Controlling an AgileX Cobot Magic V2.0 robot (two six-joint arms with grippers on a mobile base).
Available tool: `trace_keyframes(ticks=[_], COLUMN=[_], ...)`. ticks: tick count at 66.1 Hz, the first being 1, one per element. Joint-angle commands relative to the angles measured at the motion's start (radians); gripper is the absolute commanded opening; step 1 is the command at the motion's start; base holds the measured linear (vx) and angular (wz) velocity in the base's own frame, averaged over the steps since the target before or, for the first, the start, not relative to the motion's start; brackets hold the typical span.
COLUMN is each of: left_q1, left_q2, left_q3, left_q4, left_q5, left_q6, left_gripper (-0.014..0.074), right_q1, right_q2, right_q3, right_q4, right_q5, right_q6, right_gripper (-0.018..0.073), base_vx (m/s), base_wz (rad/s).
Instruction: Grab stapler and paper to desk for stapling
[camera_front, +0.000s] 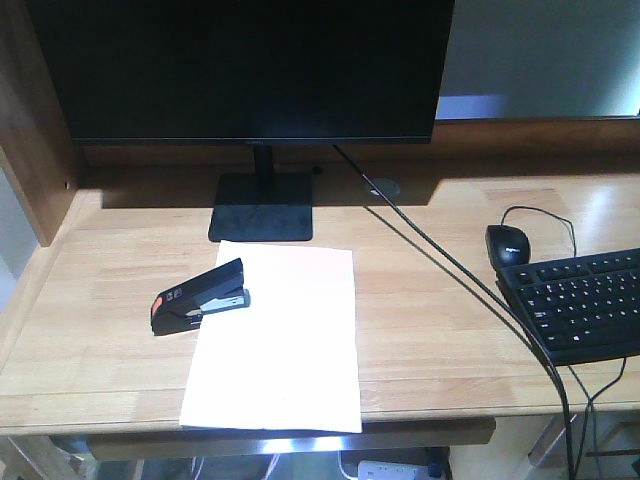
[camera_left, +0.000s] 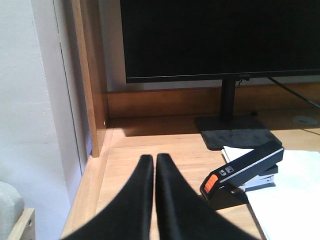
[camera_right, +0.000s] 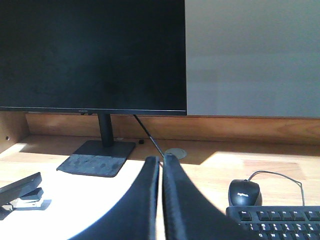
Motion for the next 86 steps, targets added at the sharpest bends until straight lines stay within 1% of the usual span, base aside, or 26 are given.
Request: trace_keyframes(ticks=[1,86], left_q1=[-0.003,-0.003], left_q2=[-0.015,-0.014], left_q3=[0.028,0.028], left_q4=[-0.043,-0.041], left_q5=[-0.078,-0.077], left_q6=[0.0,-0.004], left_gripper=[-0.0007,-0.0007], right_q1=[-0.003,-0.003], right_q2=[0.006,0.006], right_q3=[-0.027,-0.027], right_q4=[-0.012,-0.012], right_q5=[-0.068,-0.068], right_q6=[-0.003,-0.003], right_gripper=[-0.0009,-0.0009], base_vx=[0.0,0.0], base_wz=[0.0,0.0])
